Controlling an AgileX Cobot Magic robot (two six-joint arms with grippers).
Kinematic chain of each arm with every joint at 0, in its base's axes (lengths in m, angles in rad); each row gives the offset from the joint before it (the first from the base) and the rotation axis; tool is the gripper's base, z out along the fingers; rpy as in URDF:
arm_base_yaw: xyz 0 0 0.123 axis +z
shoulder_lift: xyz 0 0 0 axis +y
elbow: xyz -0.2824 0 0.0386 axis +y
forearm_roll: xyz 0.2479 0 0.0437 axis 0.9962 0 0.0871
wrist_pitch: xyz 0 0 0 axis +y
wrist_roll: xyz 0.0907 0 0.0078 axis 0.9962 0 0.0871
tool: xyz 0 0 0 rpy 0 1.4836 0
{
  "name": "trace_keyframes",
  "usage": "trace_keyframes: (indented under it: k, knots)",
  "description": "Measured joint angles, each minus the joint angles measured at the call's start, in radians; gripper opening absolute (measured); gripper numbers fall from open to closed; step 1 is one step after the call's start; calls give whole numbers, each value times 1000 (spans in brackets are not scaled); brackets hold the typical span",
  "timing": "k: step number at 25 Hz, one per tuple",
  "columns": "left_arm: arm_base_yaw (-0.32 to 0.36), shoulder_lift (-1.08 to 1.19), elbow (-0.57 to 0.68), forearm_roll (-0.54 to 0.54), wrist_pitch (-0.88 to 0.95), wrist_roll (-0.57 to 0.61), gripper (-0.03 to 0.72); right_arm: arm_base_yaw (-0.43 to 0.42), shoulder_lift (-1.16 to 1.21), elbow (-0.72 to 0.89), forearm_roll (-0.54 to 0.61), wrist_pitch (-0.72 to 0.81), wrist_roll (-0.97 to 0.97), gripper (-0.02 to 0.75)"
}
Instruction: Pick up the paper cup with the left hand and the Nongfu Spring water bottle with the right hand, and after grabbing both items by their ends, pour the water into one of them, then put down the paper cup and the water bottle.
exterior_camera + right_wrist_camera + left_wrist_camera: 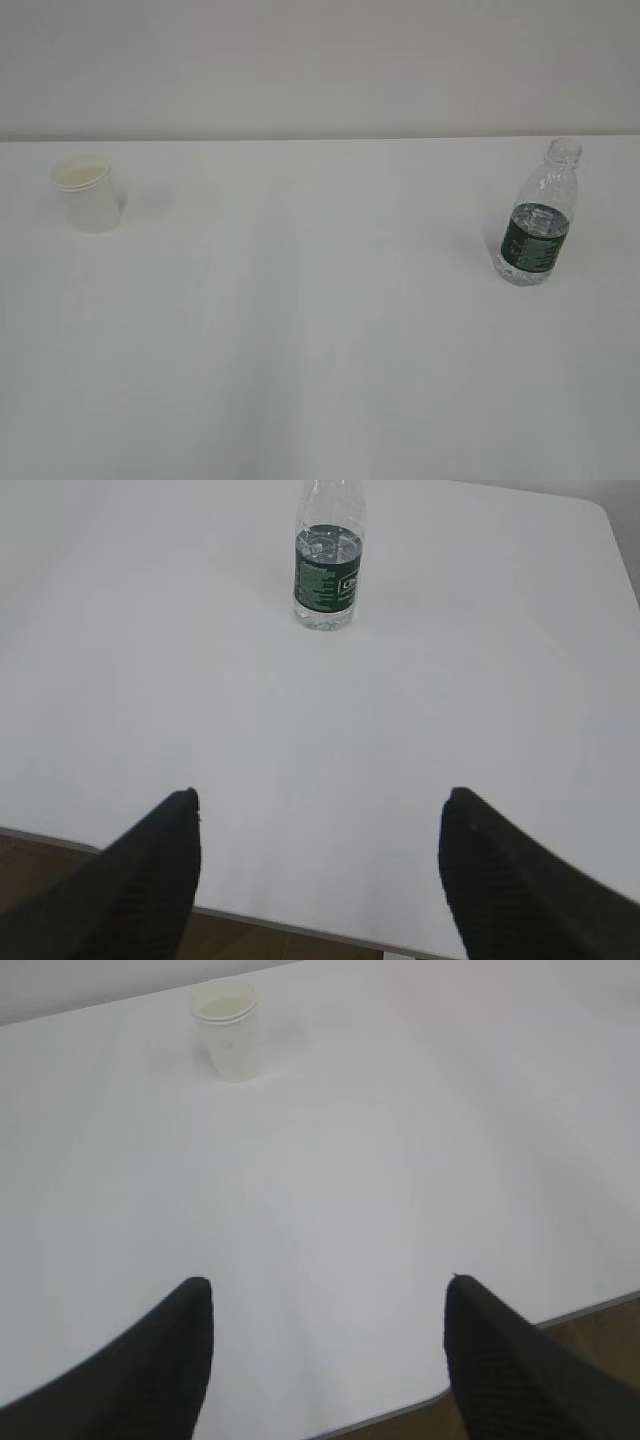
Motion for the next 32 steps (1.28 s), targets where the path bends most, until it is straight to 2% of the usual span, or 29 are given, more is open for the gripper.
trace_keyframes:
  k: [4, 7, 10, 32]
  knots:
    - [27, 0, 0, 0, 0, 0, 515, 0, 0, 0, 0, 0, 0, 555]
    - [93, 0, 0, 0, 0, 0, 515, -20, 0, 0, 0, 0, 0, 554]
    - [130, 0, 0, -5, 0, 0, 515, -48, 0, 0, 0, 0, 0, 555]
    - [132, 0, 0, -5, 0, 0, 514, -54, 0, 0, 0, 0, 0, 554]
